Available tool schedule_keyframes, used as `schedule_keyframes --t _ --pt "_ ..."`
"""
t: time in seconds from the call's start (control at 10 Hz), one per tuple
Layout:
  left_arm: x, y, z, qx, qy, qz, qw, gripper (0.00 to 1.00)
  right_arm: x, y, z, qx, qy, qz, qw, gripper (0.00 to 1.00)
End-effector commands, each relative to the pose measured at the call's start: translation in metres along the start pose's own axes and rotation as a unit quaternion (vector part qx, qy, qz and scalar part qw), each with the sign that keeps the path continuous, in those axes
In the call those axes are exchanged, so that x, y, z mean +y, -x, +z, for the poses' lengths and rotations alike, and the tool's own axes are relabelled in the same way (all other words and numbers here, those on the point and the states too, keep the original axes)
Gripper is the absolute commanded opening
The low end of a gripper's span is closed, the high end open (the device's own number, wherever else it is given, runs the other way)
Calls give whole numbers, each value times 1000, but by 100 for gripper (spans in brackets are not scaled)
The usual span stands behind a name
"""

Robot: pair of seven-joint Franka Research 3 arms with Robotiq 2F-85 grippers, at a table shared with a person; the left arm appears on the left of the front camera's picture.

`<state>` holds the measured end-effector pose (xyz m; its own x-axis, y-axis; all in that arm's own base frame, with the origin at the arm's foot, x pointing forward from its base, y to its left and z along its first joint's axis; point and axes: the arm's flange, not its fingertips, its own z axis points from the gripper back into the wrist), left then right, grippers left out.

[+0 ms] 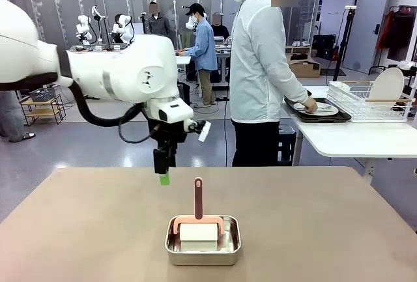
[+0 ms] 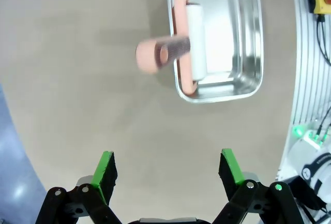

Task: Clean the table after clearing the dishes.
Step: When the right (or left) Handle tray is removed, use the right hand (or left hand) to clean the right (or left) side of the table with the Lint Roller.

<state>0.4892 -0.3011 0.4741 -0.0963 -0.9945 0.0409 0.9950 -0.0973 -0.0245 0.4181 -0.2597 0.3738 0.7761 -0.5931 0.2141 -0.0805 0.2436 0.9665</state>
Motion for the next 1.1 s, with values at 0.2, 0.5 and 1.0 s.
schedule_keyframes --t 0.2,0.5,1.0 --pt "20 -41 -28 -2 24 10 1000 100 2 2 1 6 -1 4 1000 100" --pt "24 -60 -48 -8 48 12 999 100 2 2 1 6 -1 4 1000 100" --pt "31 -66 -58 -13 76 22 997 100 2 2 1 6 -1 4 1000 100"
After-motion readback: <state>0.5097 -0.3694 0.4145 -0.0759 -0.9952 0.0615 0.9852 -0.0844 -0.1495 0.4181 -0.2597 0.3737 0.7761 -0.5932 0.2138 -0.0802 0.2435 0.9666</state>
